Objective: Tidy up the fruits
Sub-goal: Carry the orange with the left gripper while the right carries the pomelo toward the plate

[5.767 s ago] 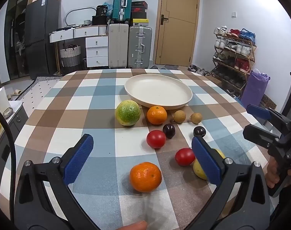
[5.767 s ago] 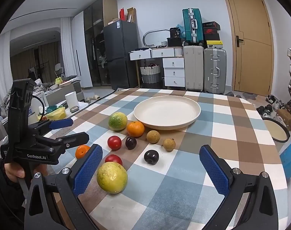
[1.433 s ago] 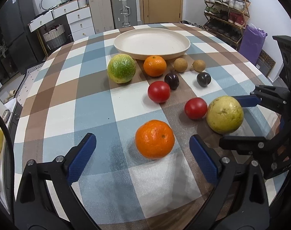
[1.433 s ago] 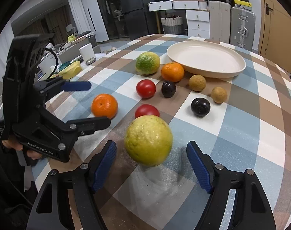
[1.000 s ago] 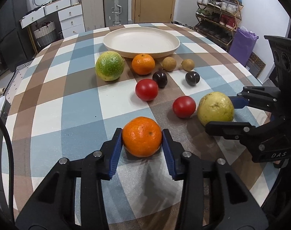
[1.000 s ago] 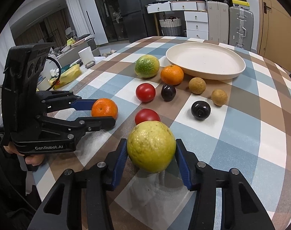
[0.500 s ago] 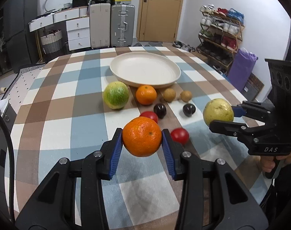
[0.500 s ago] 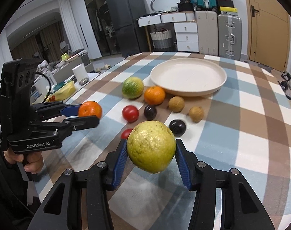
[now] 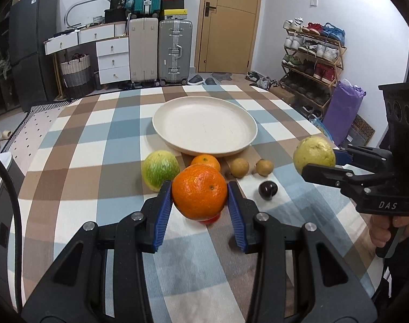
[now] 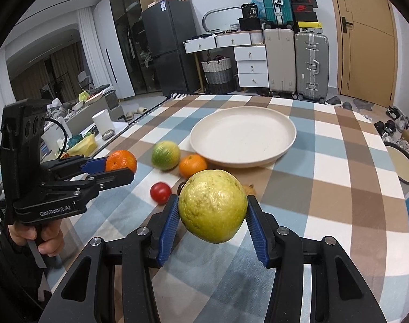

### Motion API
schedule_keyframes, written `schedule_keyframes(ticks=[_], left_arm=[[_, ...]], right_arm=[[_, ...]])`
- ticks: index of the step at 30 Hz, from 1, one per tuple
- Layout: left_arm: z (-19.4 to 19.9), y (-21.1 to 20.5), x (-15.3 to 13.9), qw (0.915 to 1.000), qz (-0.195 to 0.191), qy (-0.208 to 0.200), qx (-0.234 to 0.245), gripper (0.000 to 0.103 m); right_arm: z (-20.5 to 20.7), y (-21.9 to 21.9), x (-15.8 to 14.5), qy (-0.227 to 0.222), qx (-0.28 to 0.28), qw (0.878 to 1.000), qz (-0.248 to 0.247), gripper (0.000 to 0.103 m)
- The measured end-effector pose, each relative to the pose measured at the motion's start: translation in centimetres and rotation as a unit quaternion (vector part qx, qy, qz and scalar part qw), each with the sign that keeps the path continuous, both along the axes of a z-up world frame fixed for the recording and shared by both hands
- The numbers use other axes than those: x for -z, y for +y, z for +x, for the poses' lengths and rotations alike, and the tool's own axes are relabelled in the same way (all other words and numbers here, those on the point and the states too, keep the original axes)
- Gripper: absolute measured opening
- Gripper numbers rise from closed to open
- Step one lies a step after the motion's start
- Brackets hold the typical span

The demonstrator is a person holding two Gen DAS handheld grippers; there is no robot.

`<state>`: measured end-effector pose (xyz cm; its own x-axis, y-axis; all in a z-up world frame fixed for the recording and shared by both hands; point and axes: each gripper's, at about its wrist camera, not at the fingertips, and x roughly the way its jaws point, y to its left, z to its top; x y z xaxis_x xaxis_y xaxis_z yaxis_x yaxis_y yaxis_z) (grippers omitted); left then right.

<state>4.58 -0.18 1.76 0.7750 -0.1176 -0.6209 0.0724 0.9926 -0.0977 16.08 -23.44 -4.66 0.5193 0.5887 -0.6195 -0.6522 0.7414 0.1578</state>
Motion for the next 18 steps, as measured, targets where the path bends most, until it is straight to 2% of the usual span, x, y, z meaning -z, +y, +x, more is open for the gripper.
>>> schedule_keyframes(ticks=[18], left_arm=[[7.0,0.8,-0.7,0.9997,-0.006,-0.017,-0.019,0.038]], right_arm=[[5.2,0.3,-1.8,-0.015,0.017,1.000,0.007,0.050]])
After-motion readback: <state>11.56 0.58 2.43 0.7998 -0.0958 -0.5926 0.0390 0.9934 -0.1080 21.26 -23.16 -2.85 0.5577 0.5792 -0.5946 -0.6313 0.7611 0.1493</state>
